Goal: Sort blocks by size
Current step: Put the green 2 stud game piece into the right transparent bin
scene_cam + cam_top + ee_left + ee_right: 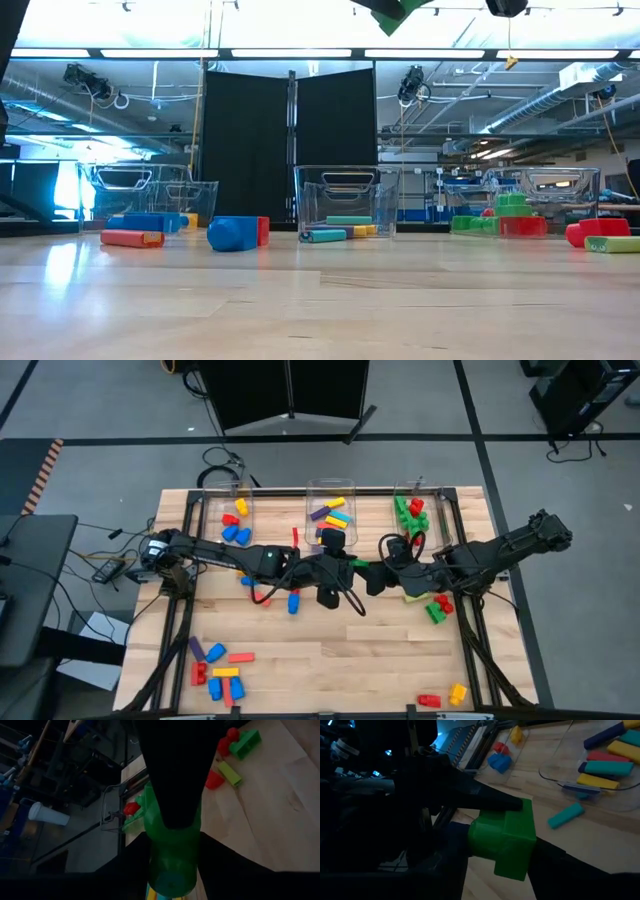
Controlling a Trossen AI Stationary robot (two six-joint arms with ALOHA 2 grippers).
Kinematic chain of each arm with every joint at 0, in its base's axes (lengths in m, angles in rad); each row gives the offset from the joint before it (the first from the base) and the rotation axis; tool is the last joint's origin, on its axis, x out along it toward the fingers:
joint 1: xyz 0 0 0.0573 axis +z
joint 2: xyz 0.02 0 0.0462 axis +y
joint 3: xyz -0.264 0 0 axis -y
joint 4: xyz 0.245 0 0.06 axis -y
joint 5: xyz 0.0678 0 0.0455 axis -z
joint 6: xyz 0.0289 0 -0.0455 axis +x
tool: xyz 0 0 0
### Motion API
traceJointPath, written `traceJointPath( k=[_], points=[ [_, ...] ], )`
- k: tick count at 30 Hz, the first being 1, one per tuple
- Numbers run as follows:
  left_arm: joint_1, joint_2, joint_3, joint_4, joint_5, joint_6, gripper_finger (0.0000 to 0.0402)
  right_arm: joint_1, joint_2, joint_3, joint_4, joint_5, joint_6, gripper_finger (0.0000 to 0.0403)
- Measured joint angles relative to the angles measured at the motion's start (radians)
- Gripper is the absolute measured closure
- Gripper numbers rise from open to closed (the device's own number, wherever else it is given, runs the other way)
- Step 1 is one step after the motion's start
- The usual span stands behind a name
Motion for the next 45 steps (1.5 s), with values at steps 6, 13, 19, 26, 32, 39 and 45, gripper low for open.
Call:
traceJointPath(
  k=[6,13,19,26,32,39,45],
  points=[
    [0.003,-0.002,0.000,-0.002,-0.011,0.000,0.0238,0.000,0.000,-0.001,0.019,-0.002,-0.028,0.0225],
    [0.016,-0.009,0.005,0.025,-0.003,-0.002,0.0212,-0.012,0.012,-0.007,-0.014,-0.010,-0.028,0.0233],
    [0.018,-0.007,0.004,0.046,-0.003,0.001,0.0209,-0.017,0.011,-0.006,0.019,-0.031,-0.053,0.0275],
    [0.021,-0.007,0.004,-0.045,-0.016,0.002,0.0208,-0.021,0.013,-0.006,-0.024,-0.078,-0.051,0.0345],
    [0.036,-0.007,0.004,-0.131,-0.014,-0.015,0.0208,-0.022,0.013,-0.006,-0.144,-0.082,0.016,0.0395],
    [0.082,-0.005,0.004,-0.196,0.114,-0.221,0.0208,-0.022,0.016,-0.005,-0.279,-0.118,0.113,0.0377],
    [0.106,-0.014,0.003,-0.348,0.210,-0.373,0.0208,-0.036,0.052,-0.025,-0.309,-0.196,0.144,0.0392]
  ],
)
